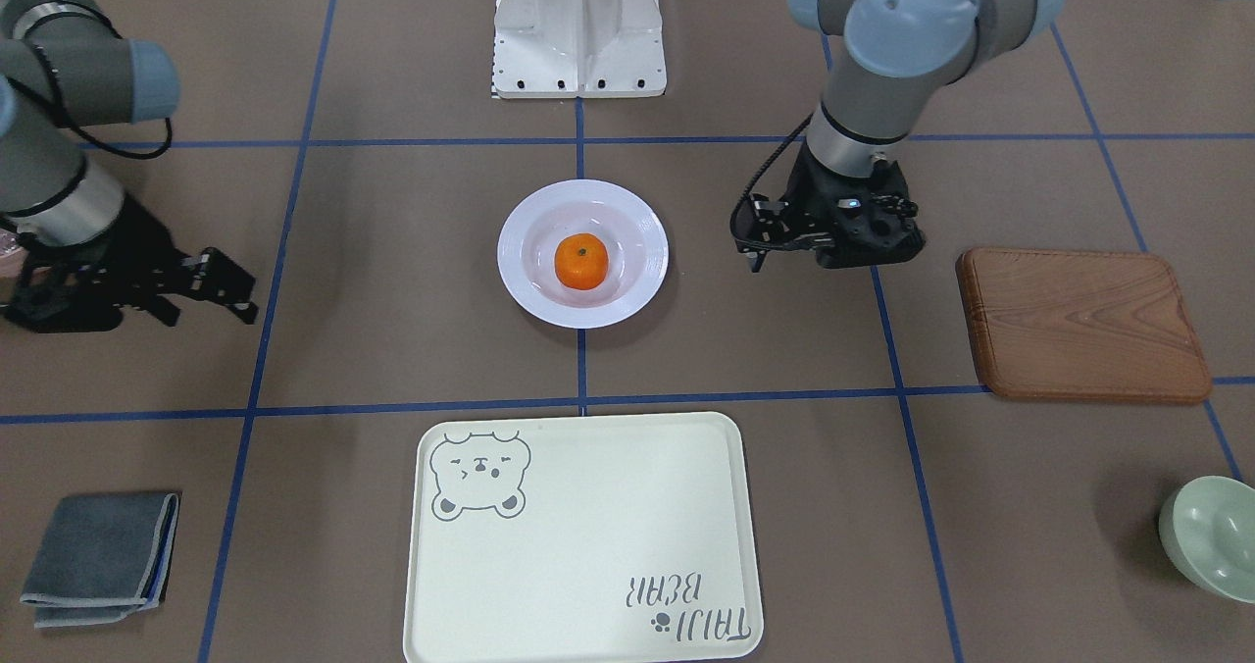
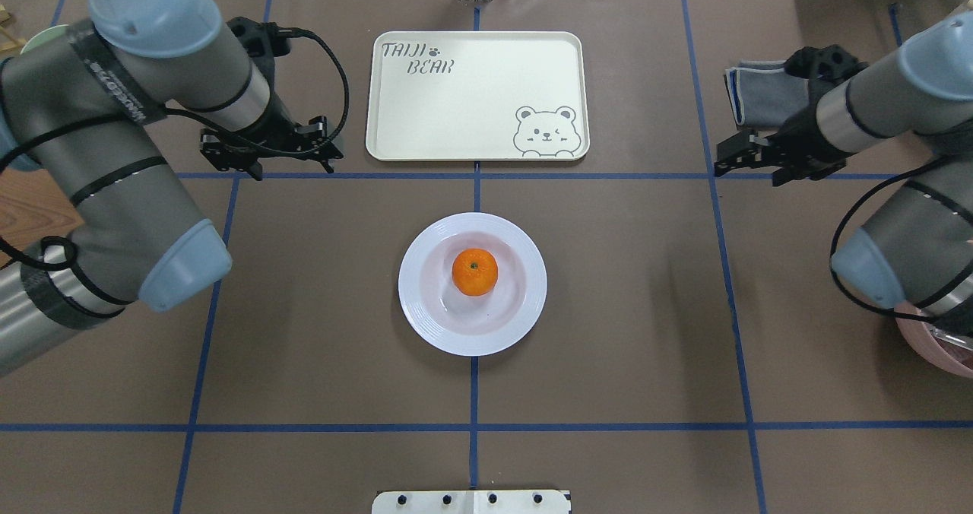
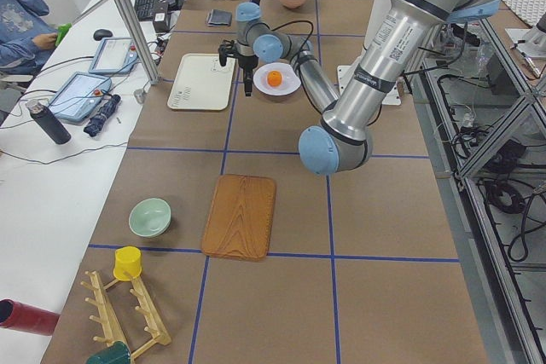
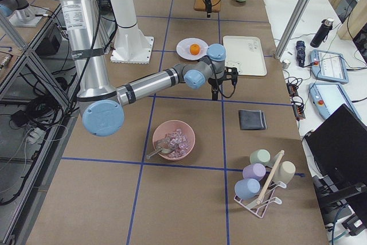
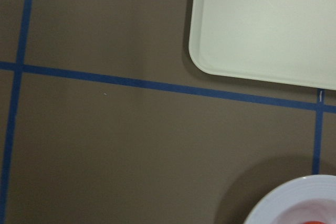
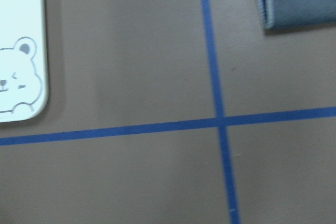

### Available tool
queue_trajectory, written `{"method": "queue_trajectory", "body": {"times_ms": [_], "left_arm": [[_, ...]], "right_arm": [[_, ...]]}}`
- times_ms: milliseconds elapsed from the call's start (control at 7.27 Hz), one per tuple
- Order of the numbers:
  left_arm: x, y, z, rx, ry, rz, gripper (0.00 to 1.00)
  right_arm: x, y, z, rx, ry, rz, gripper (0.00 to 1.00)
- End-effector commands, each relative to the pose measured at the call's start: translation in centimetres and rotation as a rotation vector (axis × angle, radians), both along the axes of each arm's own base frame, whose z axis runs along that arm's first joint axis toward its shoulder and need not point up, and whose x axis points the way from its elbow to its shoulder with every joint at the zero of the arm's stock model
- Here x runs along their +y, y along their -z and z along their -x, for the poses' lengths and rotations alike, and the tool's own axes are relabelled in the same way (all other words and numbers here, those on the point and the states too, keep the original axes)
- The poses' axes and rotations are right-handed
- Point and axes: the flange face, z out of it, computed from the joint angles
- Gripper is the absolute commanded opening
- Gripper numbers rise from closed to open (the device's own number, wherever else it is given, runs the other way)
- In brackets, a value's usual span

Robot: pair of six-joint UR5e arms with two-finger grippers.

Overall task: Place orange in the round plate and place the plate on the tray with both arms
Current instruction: 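Withdraw the left arm while the right gripper reaches to the plate rim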

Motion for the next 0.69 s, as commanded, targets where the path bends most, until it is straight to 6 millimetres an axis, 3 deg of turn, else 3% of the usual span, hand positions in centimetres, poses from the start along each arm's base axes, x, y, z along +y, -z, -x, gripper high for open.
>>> {"method": "queue_trajectory", "body": {"times_ms": [0, 138, 275, 550], "left_arm": [[-2.7, -4.2, 6.1, -0.049, -0.012, -0.05, 0.98], [-3.5, -5.0, 8.2, -0.045, -0.008, -0.046, 0.98], [-4.1, -5.8, 9.9, -0.05, 0.001, -0.045, 0.98], [-4.3, -6.8, 10.2, -0.069, 0.008, -0.034, 0.98]], "right_arm": [[5.2, 7.9, 8.4, -0.127, -0.109, 0.086, 1.0], [7.2, 9.7, 10.1, -0.228, -0.178, 0.12, 1.0], [8.8, 9.3, 11.0, -0.363, -0.252, 0.129, 1.0], [12.7, 6.0, 12.5, -0.544, -0.327, 0.159, 1.0]]}}
